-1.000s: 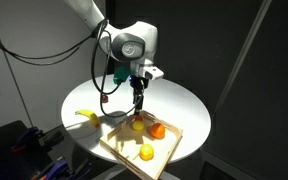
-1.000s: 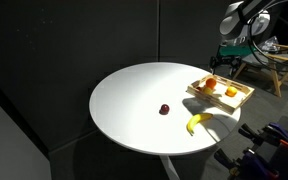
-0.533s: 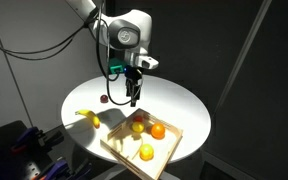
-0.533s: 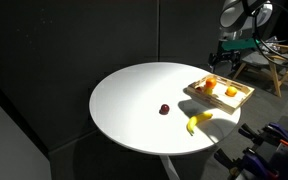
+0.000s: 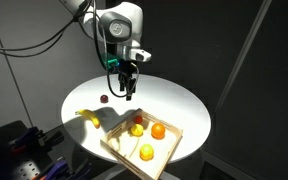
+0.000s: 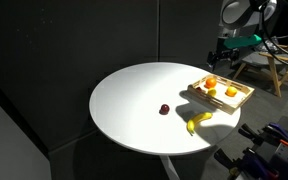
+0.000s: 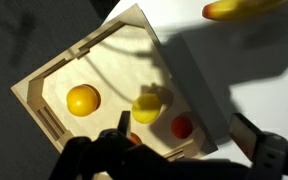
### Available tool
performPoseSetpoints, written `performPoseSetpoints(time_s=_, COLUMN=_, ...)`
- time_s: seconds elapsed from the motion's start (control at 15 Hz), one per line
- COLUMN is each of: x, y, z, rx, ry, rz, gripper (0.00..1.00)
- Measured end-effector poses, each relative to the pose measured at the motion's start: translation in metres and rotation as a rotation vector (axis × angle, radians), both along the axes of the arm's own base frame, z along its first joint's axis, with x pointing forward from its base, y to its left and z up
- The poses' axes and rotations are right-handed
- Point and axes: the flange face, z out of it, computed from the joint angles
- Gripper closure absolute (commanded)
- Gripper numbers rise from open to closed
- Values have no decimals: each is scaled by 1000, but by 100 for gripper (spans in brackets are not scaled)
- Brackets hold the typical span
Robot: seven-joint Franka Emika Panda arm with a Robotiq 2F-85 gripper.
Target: Put the lemon in the box
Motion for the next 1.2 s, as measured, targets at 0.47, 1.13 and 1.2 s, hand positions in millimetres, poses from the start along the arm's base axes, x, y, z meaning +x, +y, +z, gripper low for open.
performPoseSetpoints(time_s=0.47, x=-12, y=30, z=23, rx=11, ry=-63, rz=99, gripper=0)
performPoseSetpoints(time_s=1.13, x=-31, y=81, z=45, rx=73, ry=-93, rz=258, gripper=0)
performPoseSetpoints(time_s=1.2, x=-34, y=82, z=47, rx=73, ry=-95, rz=271, gripper=0)
